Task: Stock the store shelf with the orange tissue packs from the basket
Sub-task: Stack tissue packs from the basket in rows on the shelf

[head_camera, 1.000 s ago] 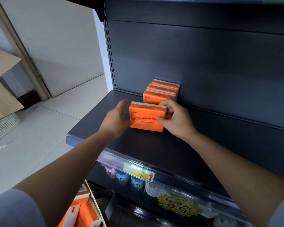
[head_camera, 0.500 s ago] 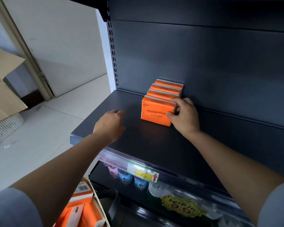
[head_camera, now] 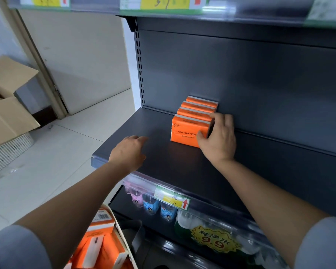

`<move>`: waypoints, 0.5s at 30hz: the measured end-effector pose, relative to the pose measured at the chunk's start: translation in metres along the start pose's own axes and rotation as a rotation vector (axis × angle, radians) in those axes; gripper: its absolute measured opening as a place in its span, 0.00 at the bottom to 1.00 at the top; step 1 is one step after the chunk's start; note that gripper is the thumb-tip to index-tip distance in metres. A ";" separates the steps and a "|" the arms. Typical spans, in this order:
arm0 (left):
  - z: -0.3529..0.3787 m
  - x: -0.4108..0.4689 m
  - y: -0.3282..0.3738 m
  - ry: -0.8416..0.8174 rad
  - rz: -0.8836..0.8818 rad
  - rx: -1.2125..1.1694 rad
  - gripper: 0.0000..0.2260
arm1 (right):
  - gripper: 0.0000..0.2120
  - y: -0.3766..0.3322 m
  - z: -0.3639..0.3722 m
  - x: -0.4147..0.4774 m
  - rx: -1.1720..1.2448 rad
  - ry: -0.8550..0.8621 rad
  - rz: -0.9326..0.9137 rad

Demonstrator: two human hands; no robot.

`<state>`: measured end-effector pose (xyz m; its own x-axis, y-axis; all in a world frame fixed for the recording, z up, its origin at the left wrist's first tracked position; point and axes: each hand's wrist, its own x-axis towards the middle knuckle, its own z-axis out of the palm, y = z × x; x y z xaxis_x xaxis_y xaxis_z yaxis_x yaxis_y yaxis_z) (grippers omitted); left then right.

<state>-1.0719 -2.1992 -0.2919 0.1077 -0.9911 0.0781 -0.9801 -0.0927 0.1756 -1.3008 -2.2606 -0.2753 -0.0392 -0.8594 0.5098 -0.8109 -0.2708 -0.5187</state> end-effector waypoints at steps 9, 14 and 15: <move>-0.022 -0.088 -0.034 0.090 0.001 0.023 0.21 | 0.13 -0.070 -0.002 -0.094 0.092 -0.270 -0.301; -0.012 -0.158 -0.079 0.044 -0.090 0.104 0.18 | 0.09 -0.107 0.020 -0.166 0.077 -0.530 -0.365; -0.006 -0.172 -0.089 0.011 -0.119 0.116 0.18 | 0.09 -0.112 0.025 -0.181 0.064 -0.591 -0.372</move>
<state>-1.0024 -2.0195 -0.3148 0.2254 -0.9714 0.0743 -0.9729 -0.2203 0.0702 -1.1880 -2.0860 -0.3267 0.5730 -0.7917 0.2118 -0.6724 -0.6019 -0.4309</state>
